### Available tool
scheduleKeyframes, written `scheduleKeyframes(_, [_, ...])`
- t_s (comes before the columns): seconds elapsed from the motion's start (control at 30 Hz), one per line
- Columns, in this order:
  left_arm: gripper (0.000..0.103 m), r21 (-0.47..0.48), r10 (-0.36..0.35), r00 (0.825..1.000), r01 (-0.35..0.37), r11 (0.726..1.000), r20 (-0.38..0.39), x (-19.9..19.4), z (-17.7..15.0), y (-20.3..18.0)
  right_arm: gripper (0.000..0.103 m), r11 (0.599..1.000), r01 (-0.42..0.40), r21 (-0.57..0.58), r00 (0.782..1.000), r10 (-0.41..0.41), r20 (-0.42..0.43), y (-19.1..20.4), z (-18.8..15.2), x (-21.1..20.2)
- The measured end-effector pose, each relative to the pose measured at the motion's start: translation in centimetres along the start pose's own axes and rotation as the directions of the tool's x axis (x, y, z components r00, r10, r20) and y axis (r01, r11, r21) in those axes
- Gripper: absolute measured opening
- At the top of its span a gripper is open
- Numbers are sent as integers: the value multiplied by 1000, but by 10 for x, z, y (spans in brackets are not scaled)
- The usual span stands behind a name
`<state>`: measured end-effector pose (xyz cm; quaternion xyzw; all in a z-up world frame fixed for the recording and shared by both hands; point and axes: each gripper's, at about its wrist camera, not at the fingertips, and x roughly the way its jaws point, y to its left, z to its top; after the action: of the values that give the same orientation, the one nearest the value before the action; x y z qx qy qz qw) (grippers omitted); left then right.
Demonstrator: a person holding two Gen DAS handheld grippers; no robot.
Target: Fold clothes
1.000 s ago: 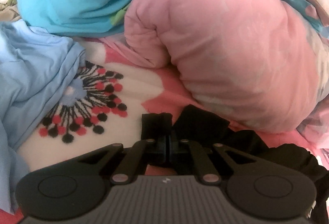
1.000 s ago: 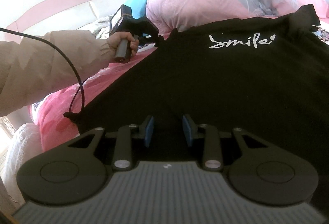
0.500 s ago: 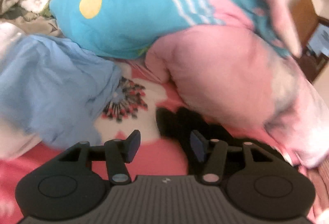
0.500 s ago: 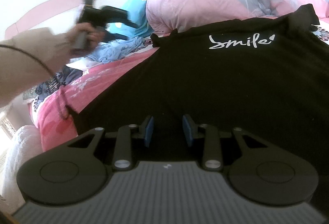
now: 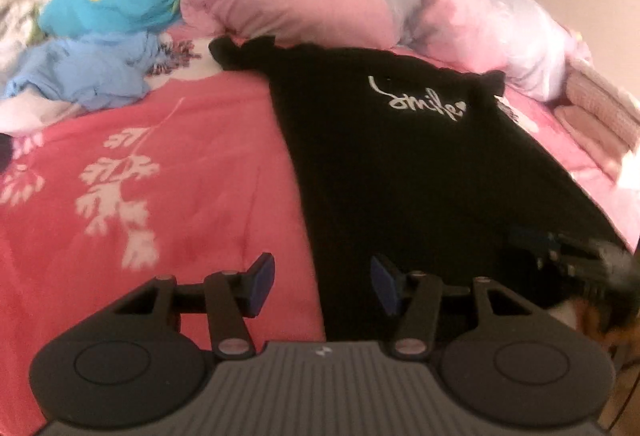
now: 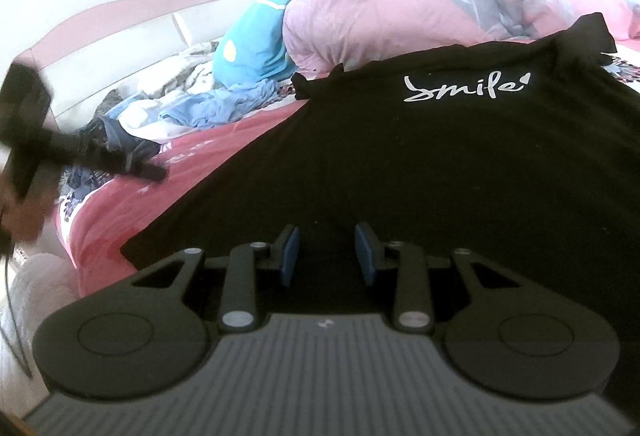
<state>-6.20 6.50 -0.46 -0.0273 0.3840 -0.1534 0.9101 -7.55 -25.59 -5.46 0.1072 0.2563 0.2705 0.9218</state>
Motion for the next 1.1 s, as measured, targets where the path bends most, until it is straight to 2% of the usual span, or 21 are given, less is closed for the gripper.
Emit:
scheduleKeyframes(0.13, [66,-55,-58,992,65,996,116,-13,-9,-7,30,998,56,-12,998,-56,8,10,-3,-5])
scheduleKeyframes(0.27, [68,-28,-112,988,115,993,103,4,-7,-26,31,989,144,-24,989,-143,38,33,-21,-22])
scheduleKeyframes(0.37, [68,21,-143,985,142,990,95,19,-4,-42,31,986,166,-10,986,-165,32,47,-33,-46])
scheduleKeyframes(0.47, [68,84,-134,985,125,989,106,35,-7,-55,32,986,161,50,987,-161,7,45,-33,-77])
scheduleKeyframes(0.53, [68,101,-130,987,120,988,98,43,-13,-58,32,977,191,99,981,-194,20,36,-26,-101])
scheduleKeyframes(0.6, [68,95,-139,986,131,987,93,46,-21,-56,32,957,245,155,964,-258,68,18,-13,-128])
scheduleKeyframes(0.67, [68,102,-154,982,143,984,106,46,-24,-53,32,924,309,226,934,-339,108,-11,5,-149])
scheduleKeyframes(0.73, [68,95,-173,979,163,982,107,45,-25,-49,33,882,366,297,904,-412,111,-46,24,-160])
scheduleKeyframes(0.77, [68,89,-183,977,174,981,107,45,-25,-47,33,862,383,331,896,-434,92,-67,33,-160])
scheduleKeyframes(0.87, [68,64,-218,970,212,975,111,46,-25,-38,33,804,405,436,896,-445,-13,-134,55,-143])
scheduleKeyframes(1.0, [73,31,-269,957,267,963,111,49,-24,-27,33,729,386,566,917,-371,-148,-204,75,-94])
scheduleKeyframes(1.03, [74,24,-282,953,281,959,111,50,-24,-25,33,721,393,571,916,-363,-172,-214,81,-81])
scheduleKeyframes(1.1, [77,18,-300,947,300,954,112,52,-23,-23,33,734,412,540,910,-364,-200,-228,93,-56])
